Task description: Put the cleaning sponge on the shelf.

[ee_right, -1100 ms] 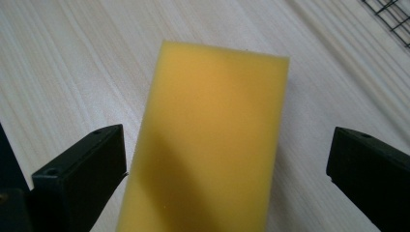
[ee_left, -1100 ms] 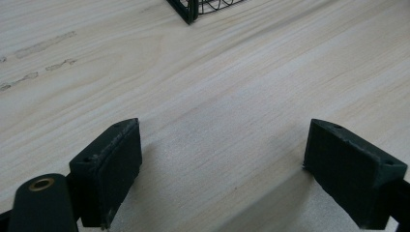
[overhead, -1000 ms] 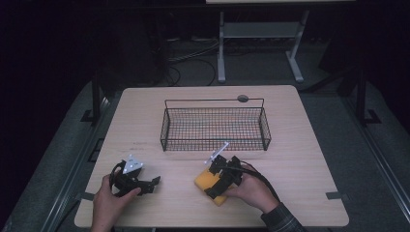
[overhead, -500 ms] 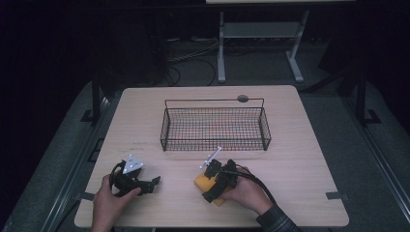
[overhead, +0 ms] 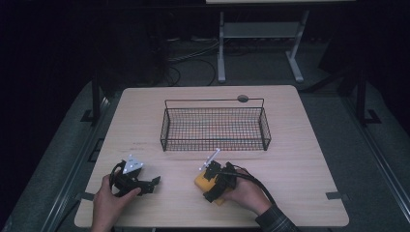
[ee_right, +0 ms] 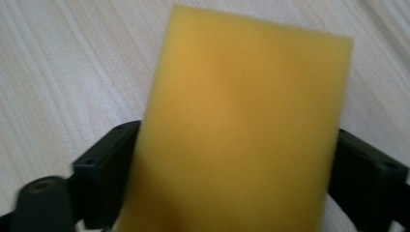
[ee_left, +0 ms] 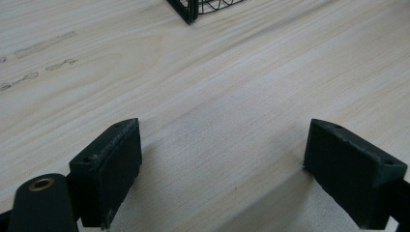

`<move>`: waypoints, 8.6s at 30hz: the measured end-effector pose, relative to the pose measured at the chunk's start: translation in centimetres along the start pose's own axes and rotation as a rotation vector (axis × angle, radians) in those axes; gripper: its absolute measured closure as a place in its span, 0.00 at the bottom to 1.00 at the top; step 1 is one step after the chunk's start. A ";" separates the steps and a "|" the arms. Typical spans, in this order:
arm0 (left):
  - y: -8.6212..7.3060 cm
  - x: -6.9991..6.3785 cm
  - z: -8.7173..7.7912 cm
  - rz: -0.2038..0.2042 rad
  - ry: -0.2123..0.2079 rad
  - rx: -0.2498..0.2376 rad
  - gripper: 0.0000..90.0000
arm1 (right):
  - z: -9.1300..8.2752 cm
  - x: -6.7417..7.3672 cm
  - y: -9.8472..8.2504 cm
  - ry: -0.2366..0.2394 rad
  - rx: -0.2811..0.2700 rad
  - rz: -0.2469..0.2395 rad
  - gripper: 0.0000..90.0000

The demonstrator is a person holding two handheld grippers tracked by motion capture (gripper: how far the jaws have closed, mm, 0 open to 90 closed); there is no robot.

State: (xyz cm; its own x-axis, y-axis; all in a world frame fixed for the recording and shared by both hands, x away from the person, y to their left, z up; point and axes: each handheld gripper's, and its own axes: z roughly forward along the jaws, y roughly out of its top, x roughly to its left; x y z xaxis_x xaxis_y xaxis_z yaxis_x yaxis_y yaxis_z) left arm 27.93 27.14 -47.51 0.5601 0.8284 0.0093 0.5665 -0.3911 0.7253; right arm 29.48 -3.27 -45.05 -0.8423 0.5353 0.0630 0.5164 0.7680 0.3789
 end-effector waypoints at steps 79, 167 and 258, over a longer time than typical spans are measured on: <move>0.0 0.0 0.0 -0.002 0.000 -0.001 0.14 | -7.8 -4.0 -1.7 -0.025 -0.079 0.026 0.22; 0.0 0.0 0.0 0.001 0.000 0.001 0.14 | -10.7 -18.3 1.1 -0.178 -0.087 0.236 0.22; 0.0 0.0 0.0 0.002 0.000 0.001 0.14 | -10.2 -17.9 -0.4 -0.167 -0.155 0.240 0.15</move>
State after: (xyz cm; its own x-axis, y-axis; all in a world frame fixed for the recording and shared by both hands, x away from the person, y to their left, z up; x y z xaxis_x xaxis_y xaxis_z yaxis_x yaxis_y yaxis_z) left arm 27.93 27.14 -47.50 0.5609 0.8278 0.0104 0.5664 -0.3929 0.7245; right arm 42.74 -16.76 -36.89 -0.6558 0.7547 0.0201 0.6568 0.5572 0.5081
